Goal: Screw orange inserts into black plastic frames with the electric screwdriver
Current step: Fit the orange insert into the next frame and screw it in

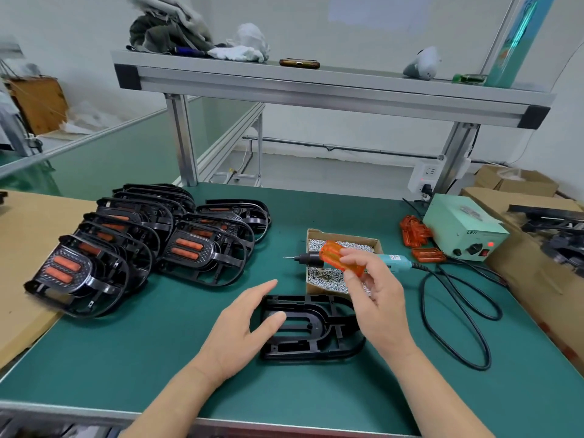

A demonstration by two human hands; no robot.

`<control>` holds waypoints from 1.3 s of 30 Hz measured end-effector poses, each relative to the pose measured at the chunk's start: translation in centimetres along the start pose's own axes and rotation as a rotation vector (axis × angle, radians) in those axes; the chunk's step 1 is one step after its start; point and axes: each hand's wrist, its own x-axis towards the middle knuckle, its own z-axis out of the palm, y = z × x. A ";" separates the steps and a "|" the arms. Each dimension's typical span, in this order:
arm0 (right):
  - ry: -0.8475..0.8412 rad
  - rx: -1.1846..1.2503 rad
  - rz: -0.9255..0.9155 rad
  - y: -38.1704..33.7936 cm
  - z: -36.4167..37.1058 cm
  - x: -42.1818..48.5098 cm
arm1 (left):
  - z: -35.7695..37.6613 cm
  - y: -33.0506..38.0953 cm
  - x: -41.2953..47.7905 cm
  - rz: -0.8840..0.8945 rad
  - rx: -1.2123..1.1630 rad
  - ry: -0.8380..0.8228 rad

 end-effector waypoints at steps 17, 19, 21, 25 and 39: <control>-0.342 0.161 0.178 -1.7 2.7 -2.3 | -0.2 0.3 0.2 0.073 -0.014 0.028; -0.367 0.144 0.189 -1.6 2.8 -2.5 | -0.2 0.3 0.2 0.070 -0.020 0.033; -0.384 0.118 0.207 -1.6 2.7 -2.7 | -0.2 0.3 0.2 0.075 -0.018 0.040; -0.421 0.077 0.244 -1.3 2.6 -3.0 | -0.2 0.4 0.3 0.073 -0.015 0.051; -0.455 -0.220 0.095 -1.5 2.9 -3.0 | -0.4 0.5 0.4 0.086 -0.015 0.064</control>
